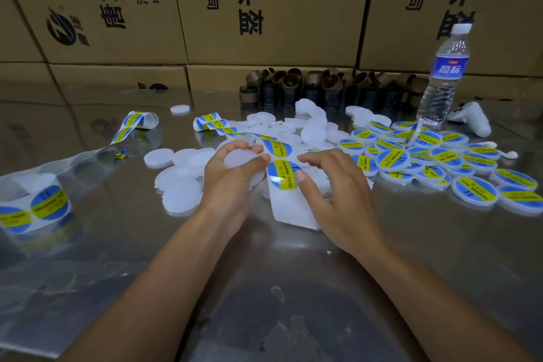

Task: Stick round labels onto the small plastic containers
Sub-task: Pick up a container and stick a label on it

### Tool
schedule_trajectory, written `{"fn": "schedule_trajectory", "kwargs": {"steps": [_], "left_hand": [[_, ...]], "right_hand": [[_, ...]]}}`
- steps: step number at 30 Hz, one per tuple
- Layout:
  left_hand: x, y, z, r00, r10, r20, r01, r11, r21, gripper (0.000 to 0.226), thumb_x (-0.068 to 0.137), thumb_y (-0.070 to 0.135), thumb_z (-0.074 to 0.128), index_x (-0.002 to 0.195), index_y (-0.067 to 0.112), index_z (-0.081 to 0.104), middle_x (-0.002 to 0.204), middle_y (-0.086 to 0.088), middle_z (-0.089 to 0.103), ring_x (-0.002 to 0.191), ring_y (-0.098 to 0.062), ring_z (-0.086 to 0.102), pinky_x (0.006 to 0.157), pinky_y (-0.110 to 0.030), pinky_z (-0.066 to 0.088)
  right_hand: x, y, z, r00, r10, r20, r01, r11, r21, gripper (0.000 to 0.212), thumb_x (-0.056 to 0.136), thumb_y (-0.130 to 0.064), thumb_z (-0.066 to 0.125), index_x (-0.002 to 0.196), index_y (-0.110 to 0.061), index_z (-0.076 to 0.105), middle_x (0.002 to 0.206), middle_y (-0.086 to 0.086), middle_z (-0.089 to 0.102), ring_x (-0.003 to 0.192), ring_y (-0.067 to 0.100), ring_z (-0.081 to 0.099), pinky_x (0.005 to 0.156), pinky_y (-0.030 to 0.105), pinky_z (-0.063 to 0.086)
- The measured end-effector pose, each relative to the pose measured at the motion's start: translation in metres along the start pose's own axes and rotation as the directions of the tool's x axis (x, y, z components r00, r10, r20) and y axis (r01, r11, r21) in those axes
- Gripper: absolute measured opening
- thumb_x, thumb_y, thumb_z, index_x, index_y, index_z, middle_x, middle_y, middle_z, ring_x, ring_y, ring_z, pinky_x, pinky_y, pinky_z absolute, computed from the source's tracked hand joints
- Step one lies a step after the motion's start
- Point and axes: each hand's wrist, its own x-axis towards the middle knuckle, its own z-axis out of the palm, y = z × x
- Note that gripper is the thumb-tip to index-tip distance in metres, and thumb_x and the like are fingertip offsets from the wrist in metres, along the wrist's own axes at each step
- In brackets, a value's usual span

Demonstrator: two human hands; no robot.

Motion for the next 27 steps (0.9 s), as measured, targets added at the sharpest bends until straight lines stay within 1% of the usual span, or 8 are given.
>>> {"fn": "schedule_trajectory", "kwargs": {"steps": [2,5,10,18,20,23,25,27], "left_hand": [[-0.0011,-0.0017,0.0010,0.997,-0.013,0.078,0.015,1.000,-0.017,0.028,0.077,-0.008,0.069,0.083,0.017,0.057,0.069,0.007,0.071,0.068,-0.009,0.067,0.070,-0.024,0.057],[-0.0015,-0.0031,0.0020,0.988,-0.039,0.147,0.045,0.998,-0.040,0.028,0.077,-0.007,0.069,0.084,0.018,0.058,0.072,0.006,0.072,0.071,-0.012,0.068,0.070,-0.026,0.058],[-0.0031,-0.0025,0.0040,0.976,-0.058,0.210,0.085,0.989,-0.119,0.027,0.075,-0.008,0.067,0.086,0.015,0.059,0.072,0.005,0.072,0.069,-0.011,0.069,0.057,-0.022,0.055],[-0.0014,-0.0044,0.0034,0.965,-0.050,0.257,0.082,0.990,-0.115,0.027,0.074,-0.005,0.068,0.087,0.016,0.057,0.074,0.004,0.070,0.073,-0.013,0.066,0.069,-0.025,0.056],[-0.0013,-0.0040,0.0036,0.966,-0.046,0.256,0.072,0.993,-0.093,0.034,0.065,-0.003,0.075,0.087,0.017,0.058,0.074,0.004,0.070,0.073,-0.014,0.065,0.070,-0.029,0.053],[-0.0024,-0.0043,0.0046,0.977,-0.036,0.212,0.044,0.999,-0.030,0.025,0.074,0.001,0.073,0.084,0.019,0.059,0.072,0.006,0.070,0.067,-0.013,0.065,0.074,-0.034,0.042],[-0.0029,-0.0045,0.0045,0.979,-0.026,0.203,0.023,1.000,0.020,0.022,0.075,0.004,0.074,0.080,0.021,0.062,0.074,0.005,0.070,0.071,-0.016,0.064,0.078,-0.037,0.043],[-0.0040,-0.0040,0.0040,0.977,-0.006,0.215,-0.010,0.997,0.075,0.024,0.063,0.009,0.082,0.071,0.025,0.066,0.077,0.005,0.070,0.076,-0.019,0.064,0.077,-0.035,0.049]], "right_hand": [[0.0008,-0.0003,-0.0003,1.000,-0.022,-0.016,0.021,0.999,-0.028,0.028,0.084,-0.030,0.057,0.104,-0.014,0.068,0.100,0.001,0.062,0.099,0.022,0.056,0.087,0.039,0.043],[0.0025,0.0001,-0.0004,0.999,-0.035,-0.024,0.034,0.998,-0.052,0.030,0.081,-0.031,0.062,0.105,-0.014,0.069,0.099,0.003,0.061,0.096,0.023,0.055,0.085,0.038,0.043],[0.0027,0.0020,0.0016,0.997,-0.068,-0.023,0.066,0.996,-0.059,0.036,0.077,-0.031,0.066,0.109,-0.016,0.068,0.100,0.002,0.063,0.097,0.022,0.056,0.085,0.035,0.042],[0.0033,0.0038,0.0025,0.993,-0.089,-0.072,0.082,0.993,-0.089,0.032,0.072,-0.031,0.070,0.100,-0.015,0.070,0.091,-0.002,0.068,0.091,0.023,0.060,0.080,0.030,0.035],[0.0032,0.0039,0.0028,0.992,-0.097,-0.080,0.088,0.990,-0.106,0.030,0.072,-0.030,0.071,0.098,-0.015,0.071,0.090,-0.002,0.069,0.090,0.023,0.061,0.081,0.031,0.034],[0.0026,0.0039,0.0027,0.993,-0.093,-0.077,0.084,0.990,-0.115,0.029,0.071,-0.030,0.071,0.095,-0.014,0.071,0.090,-0.003,0.070,0.090,0.023,0.062,0.083,0.029,0.033],[0.0023,0.0035,0.0023,0.994,-0.083,-0.065,0.076,0.991,-0.107,0.027,0.071,-0.031,0.070,0.092,-0.014,0.071,0.088,-0.004,0.070,0.089,0.021,0.062,0.084,0.029,0.033],[0.0023,0.0032,0.0017,0.996,-0.073,-0.060,0.067,0.993,-0.099,0.024,0.071,-0.031,0.070,0.089,-0.015,0.070,0.086,-0.006,0.069,0.087,0.018,0.060,0.085,0.029,0.033]]}}
